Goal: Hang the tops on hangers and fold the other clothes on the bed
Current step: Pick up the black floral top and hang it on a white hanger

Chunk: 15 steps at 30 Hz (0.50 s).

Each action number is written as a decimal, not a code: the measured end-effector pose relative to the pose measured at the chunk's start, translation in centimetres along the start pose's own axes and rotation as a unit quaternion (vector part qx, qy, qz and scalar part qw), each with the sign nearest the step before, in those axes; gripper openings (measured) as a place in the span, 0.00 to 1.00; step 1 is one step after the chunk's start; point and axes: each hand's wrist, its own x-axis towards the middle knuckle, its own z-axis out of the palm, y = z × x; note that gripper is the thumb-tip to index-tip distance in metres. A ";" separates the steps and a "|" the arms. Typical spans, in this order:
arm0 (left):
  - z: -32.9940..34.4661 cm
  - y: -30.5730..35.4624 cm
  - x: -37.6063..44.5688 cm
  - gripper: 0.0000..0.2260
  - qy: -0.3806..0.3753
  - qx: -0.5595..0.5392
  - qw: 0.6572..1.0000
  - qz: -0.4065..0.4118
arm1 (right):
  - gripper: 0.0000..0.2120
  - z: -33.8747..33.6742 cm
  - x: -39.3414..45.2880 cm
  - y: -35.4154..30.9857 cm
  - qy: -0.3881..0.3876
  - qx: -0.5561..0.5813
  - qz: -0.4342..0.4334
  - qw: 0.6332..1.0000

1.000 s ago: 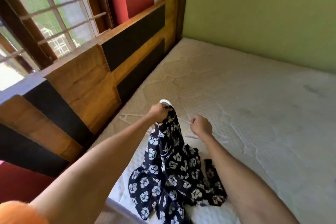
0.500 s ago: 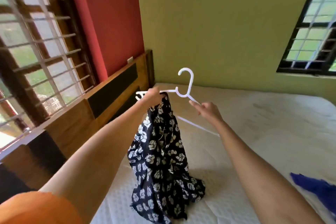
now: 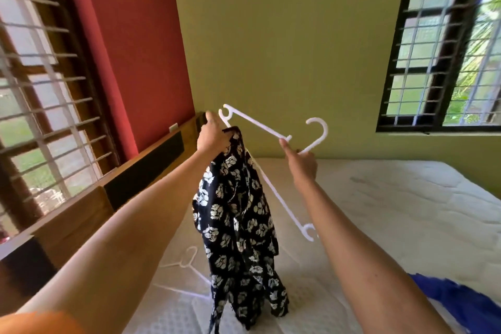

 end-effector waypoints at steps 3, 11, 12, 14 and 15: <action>-1.3 -0.2 0.8 0.17 0.001 0.016 0.996 -0.089 | 0.26 -1.8 0.4 0.7 0.001 0.064 -0.001 0.998; -3.7 0.1 2.5 0.17 -0.053 -0.062 0.990 -0.118 | 0.25 -4.0 -0.2 2.4 -0.026 0.018 -0.040 0.999; -3.8 0.3 2.4 0.17 -0.053 -0.070 0.989 -0.118 | 0.26 -4.3 -0.2 2.6 -0.027 0.004 -0.047 0.998; -4.0 0.3 2.4 0.18 -0.054 -0.085 0.988 -0.115 | 0.27 -4.8 -0.3 2.8 -0.043 -0.045 -0.061 0.996; -4.0 0.3 2.3 0.19 -0.057 -0.089 0.988 -0.112 | 0.27 -4.9 -0.5 3.0 -0.055 -0.070 -0.065 0.994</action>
